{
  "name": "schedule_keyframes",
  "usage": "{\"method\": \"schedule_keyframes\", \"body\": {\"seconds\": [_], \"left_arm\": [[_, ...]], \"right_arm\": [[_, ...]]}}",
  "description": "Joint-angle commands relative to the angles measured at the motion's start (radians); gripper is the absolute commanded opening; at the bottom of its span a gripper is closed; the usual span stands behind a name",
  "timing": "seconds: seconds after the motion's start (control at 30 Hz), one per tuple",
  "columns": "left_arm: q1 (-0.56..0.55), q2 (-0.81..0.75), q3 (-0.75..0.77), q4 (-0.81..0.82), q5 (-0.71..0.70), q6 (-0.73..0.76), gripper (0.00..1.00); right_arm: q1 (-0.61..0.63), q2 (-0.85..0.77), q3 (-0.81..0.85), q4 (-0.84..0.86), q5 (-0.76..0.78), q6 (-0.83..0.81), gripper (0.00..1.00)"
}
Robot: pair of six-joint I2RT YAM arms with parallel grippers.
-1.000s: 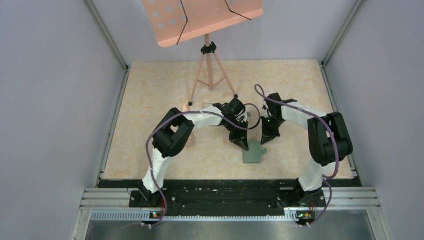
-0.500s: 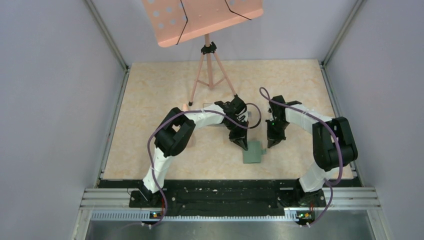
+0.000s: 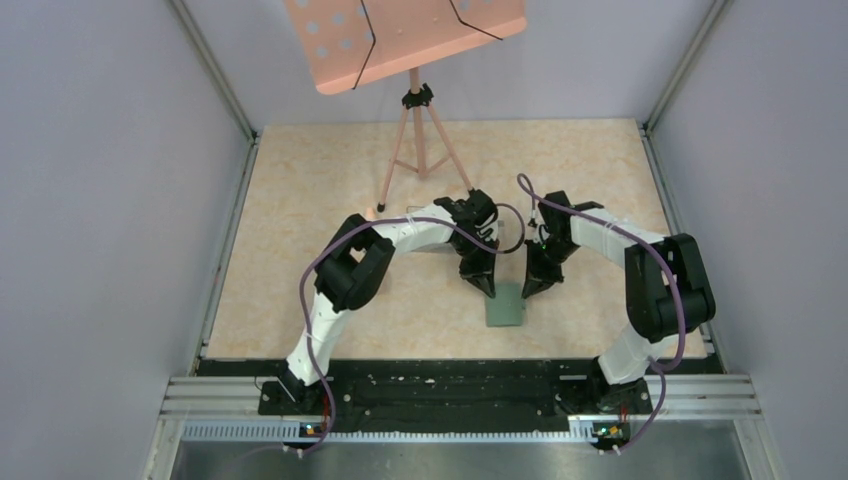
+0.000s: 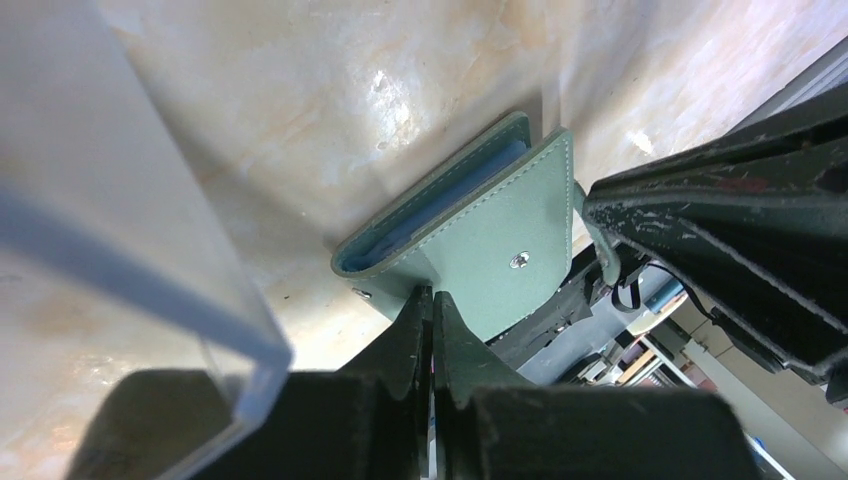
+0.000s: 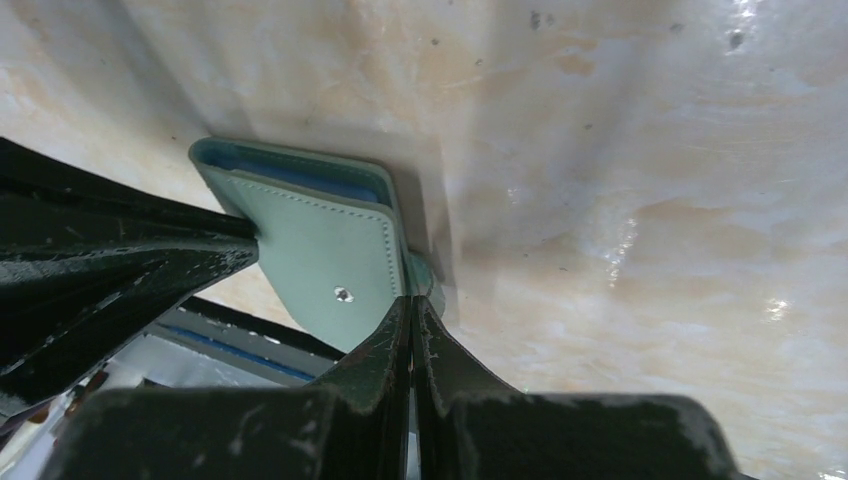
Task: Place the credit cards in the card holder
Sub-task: Close the card holder at the center of the board.
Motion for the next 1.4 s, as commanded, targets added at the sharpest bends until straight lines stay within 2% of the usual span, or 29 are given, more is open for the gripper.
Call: {"method": "schedule_keyframes", "body": {"seconds": [0.0,0.23,0.43,0.8,0.9,1.03,1.23,1.37], "left_arm": [[-0.011,0.086,0.000,-0.042,-0.009,0.008,0.00],[-0.012,0.101,0.016,-0.043,0.003,0.014,0.01],[-0.015,0.068,0.007,-0.020,0.016,0.015,0.05],[-0.016,-0.065,-0.058,0.126,0.076,-0.033,0.26],[-0.015,-0.088,-0.075,0.151,0.076,-0.036,0.30],[-0.016,-0.138,-0.134,0.220,0.066,-0.051,0.35],[-0.018,-0.148,-0.168,0.243,0.076,-0.056,0.28],[-0.034,-0.108,-0.124,0.173,0.053,-0.028,0.24]], "right_arm": [[-0.010,-0.003,0.025,0.001,-0.068,-0.014,0.00],[-0.010,-0.020,0.031,0.008,-0.103,-0.035,0.00],[-0.010,0.028,-0.020,0.115,-0.119,-0.034,0.00],[-0.011,0.108,-0.042,0.152,-0.019,-0.004,0.00],[-0.010,0.070,-0.025,0.148,-0.054,-0.017,0.00],[-0.012,-0.030,0.020,0.121,-0.017,-0.006,0.00],[-0.023,-0.109,0.045,0.049,0.096,0.032,0.00],[-0.049,-0.102,0.042,-0.015,0.151,0.027,0.00]]}}
